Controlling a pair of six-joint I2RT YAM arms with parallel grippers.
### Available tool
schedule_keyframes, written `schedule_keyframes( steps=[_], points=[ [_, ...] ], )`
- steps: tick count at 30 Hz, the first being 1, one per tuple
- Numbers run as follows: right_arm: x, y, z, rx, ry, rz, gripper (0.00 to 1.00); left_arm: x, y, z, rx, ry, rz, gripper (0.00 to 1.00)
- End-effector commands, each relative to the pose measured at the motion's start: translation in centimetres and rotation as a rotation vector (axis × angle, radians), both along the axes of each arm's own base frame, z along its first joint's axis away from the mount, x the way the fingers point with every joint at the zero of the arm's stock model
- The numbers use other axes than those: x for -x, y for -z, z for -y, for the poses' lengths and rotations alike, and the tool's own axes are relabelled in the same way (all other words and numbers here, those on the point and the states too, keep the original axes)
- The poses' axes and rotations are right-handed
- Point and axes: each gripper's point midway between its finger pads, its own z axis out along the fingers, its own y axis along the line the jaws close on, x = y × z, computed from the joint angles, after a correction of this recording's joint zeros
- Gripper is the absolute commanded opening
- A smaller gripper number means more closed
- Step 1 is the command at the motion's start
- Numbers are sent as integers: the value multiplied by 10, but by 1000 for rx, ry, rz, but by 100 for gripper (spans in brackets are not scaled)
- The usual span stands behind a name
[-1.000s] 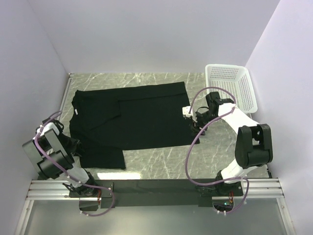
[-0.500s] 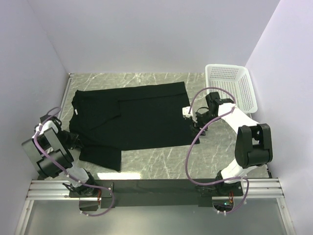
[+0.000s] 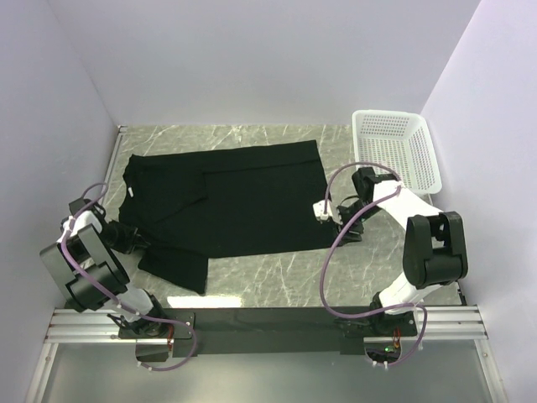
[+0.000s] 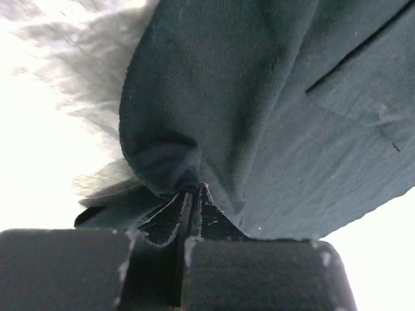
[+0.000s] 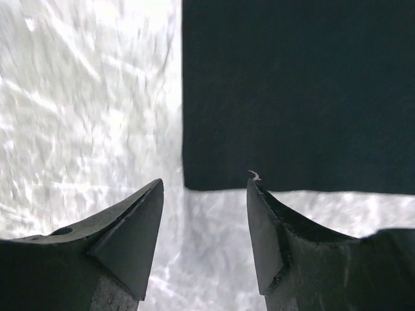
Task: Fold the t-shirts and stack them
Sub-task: Fold the tshirt
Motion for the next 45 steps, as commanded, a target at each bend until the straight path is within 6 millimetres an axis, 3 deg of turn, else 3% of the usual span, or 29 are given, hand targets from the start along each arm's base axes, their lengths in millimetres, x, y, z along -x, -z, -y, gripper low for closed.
schedule_keyframes(
  steps=[1,4,12,21,23,29,32,38,45],
  points=[
    [7,10,19,117,-29,14,61,-10,-11,6,13,28,88,1],
    [6,16,25,176,-28,50,61,-11,-13,7,20,31,101,1],
    [-3,27,10,212,20,81,61,-9,-13,13,42,37,125,1],
    [1,39,4,234,58,91,41,-6,-20,18,67,29,159,1],
    [-1,37,3,227,74,94,29,-4,-21,18,68,27,161,1],
    [-15,13,2,163,189,127,0,2,-25,18,66,27,169,1],
    [-30,-15,-1,105,250,141,0,3,-32,18,55,16,179,1],
    [-58,-49,2,6,349,147,0,1,-49,16,44,-22,216,1],
    [-93,-53,7,-14,490,144,0,-3,-60,3,9,-92,244,1]
  ],
)
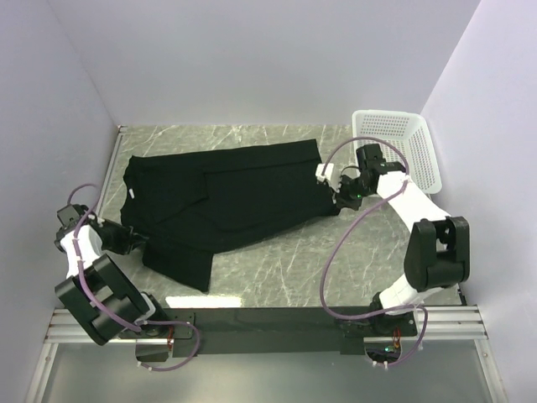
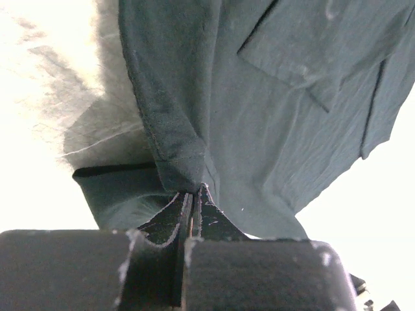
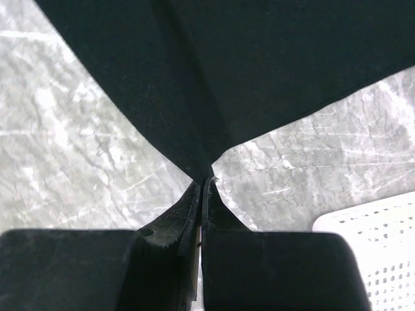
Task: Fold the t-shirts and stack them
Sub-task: Fold the tshirt
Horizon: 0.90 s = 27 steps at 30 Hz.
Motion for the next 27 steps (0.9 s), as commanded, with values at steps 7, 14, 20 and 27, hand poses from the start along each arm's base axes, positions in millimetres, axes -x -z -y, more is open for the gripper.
schedule_keyframes(
  steps=[7,14,20,27],
  points=[
    [-39,-2,-3,-63,142,-11,0,-26,-33,-11,36,-68,131,1],
    [5,4,-8,-54,-82,-130,0,-32,-51,-7,68,-68,172,1],
    [11,26,4,30,-120,-116,0,-37,-61,-13,86,-108,202,1],
    [18,37,5,79,-204,-42,0,-50,-72,-23,166,-177,269,1]
  ],
)
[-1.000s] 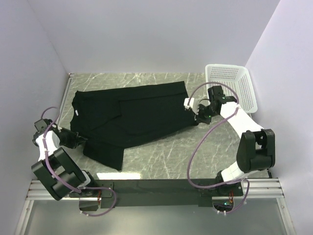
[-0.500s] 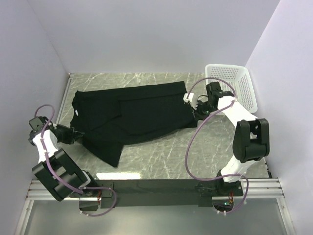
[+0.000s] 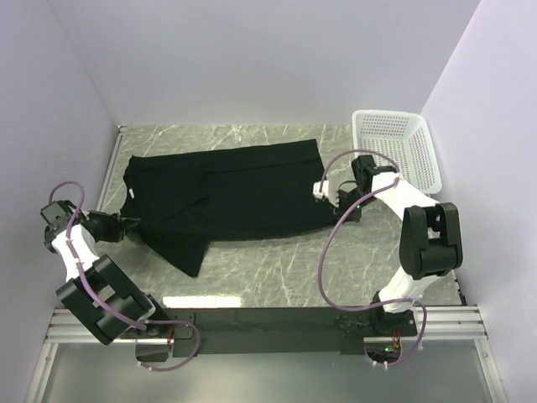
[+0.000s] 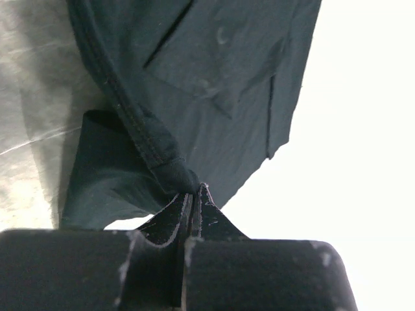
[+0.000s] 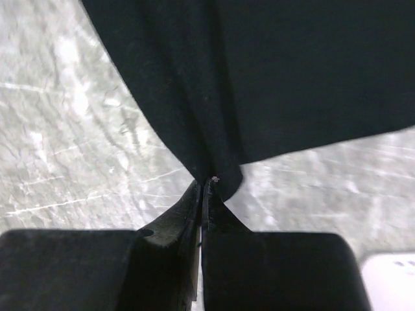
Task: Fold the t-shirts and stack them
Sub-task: Fold the tshirt
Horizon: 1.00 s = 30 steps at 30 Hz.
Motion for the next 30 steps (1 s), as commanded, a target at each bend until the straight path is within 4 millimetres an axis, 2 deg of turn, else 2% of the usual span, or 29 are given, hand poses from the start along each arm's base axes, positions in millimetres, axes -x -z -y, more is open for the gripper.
schedule_keyframes(
  steps=[1,3,4,7,8,11,12,13,14,18,25,30],
  points=[
    [1,0,1,29,-88,96,0,-17,-24,-9,11,-18,98,1],
    [8,6,-1,59,-148,114,0,-15,-23,-9,3,-9,86,1],
    [18,14,0,73,-166,95,0,-14,-23,-8,2,-8,83,1],
    [23,23,-1,116,-187,129,0,-7,-16,-4,1,-9,67,1],
    [16,23,-2,117,-162,155,3,-5,-13,-2,9,-9,63,1],
    [11,25,-1,124,-127,159,11,1,-2,6,25,-9,52,1],
    [8,24,-1,124,-115,168,21,4,3,7,24,-11,43,1],
    [8,24,-1,124,-108,170,24,4,4,8,25,-9,44,1],
    [5,22,-2,118,-102,186,33,5,5,8,28,-10,41,1],
    [5,5,-8,75,-111,234,43,6,5,7,15,-2,33,1],
    [17,-6,-13,44,-161,255,49,7,6,8,16,-2,31,1],
    [43,-1,-13,26,-251,188,50,8,8,10,18,6,32,1]
  ],
)
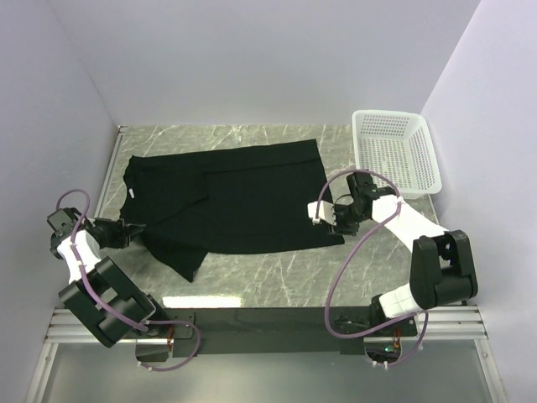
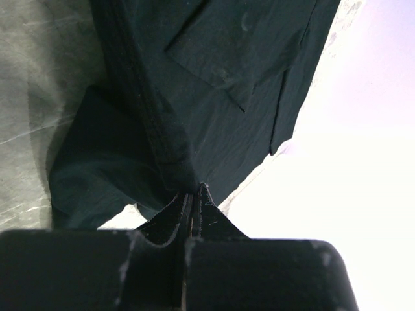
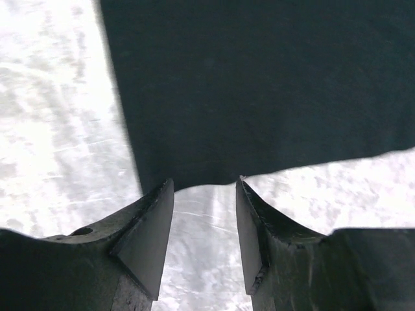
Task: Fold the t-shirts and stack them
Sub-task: Fold the tshirt
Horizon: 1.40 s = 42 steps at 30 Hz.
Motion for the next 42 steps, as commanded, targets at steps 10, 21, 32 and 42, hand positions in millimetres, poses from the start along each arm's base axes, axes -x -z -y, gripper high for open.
schedule_keyframes(
  steps=[10,21,32,42],
  points=[
    [41,26,5,48,-117,-109,52,0,-6,1,-28,20,45,1],
    [25,48,8,143,-98,-65,45,1,-4,2,-27,22,42,1],
    [27,22,0,71,-82,-25,0,-4,-10,-4,-32,19,54,1],
    [-13,-30,-6,-48,32,-66,0,-15,-26,-14,-43,-24,91,1]
  ],
)
